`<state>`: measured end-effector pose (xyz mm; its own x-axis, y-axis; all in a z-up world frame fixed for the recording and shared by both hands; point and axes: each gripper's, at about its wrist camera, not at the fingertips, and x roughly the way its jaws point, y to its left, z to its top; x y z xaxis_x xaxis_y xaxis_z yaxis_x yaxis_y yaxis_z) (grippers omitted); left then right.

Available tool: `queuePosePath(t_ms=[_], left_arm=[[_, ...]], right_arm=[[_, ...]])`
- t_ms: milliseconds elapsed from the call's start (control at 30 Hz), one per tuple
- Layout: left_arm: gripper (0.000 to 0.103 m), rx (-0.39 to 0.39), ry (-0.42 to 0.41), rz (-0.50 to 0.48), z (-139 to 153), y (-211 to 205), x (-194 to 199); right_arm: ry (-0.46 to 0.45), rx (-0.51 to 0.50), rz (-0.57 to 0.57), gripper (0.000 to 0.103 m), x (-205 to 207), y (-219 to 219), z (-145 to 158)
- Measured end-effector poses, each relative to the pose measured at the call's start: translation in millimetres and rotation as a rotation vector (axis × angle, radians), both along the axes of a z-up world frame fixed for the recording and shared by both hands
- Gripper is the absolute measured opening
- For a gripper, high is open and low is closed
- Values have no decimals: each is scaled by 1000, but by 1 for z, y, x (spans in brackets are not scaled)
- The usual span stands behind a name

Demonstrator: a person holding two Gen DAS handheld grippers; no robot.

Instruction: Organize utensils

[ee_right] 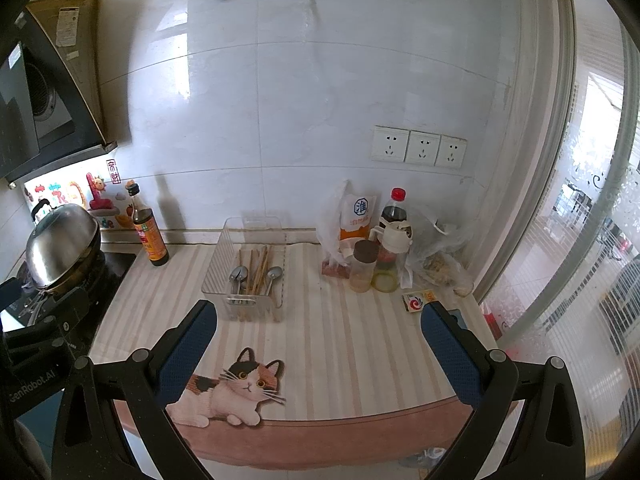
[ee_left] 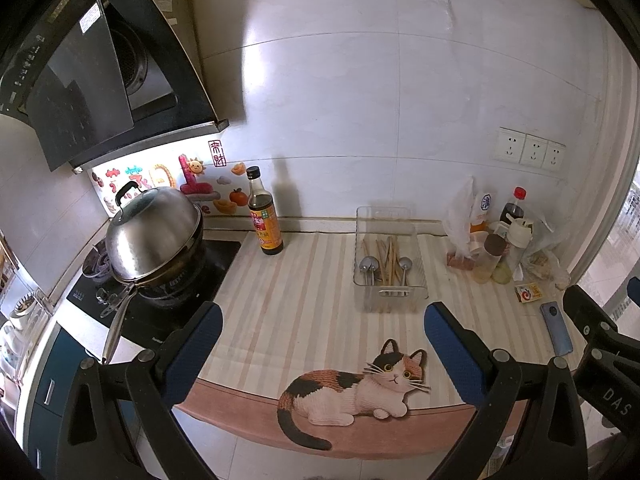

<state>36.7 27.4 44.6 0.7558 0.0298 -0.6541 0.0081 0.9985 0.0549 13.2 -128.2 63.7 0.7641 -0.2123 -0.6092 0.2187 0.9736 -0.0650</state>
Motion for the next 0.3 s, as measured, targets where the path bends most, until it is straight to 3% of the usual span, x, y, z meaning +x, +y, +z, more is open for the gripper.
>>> queuePosePath(t_ms=[300], left_arm=[[103,-3,-4,0,-1,3,0]], right_arm=[[0,-2,4,103,-1,-1,0]])
